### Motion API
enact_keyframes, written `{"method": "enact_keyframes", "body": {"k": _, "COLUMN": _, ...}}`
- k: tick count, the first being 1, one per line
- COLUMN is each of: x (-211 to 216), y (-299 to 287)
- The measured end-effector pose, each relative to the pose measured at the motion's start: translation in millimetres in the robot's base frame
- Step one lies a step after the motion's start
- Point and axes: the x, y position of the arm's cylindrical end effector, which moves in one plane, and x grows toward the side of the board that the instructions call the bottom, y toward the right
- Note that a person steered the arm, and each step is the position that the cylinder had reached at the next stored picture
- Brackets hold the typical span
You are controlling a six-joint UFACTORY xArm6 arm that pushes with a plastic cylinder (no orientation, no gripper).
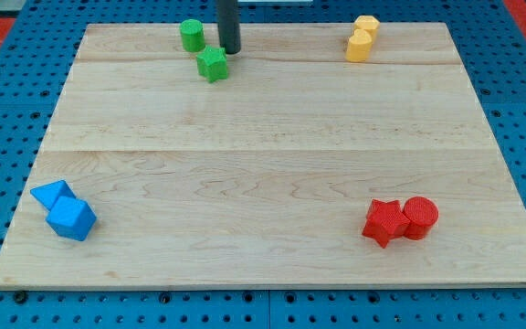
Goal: Push the green circle to the top left side of the board
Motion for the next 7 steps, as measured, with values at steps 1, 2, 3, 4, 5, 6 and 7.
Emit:
{"method": "enact_keyframes", "body": {"k": 1, "x": -32, "y": -8}}
{"method": "enact_keyframes", "body": {"k": 2, "x": -2, "y": -59}}
{"method": "enact_keyframes", "body": {"k": 3, "x": 20, "y": -69}}
{"method": "enact_keyframes", "body": {"k": 4, "x": 21, "y": -106}}
{"method": "enact_keyframes", "body": {"k": 5, "x": 10, "y": -75}}
{"method": "enact_keyframes", "body": {"k": 6, "x": -22, "y": -79}}
{"method": "enact_keyframes", "body": {"k": 7, "x": -9, "y": -122}}
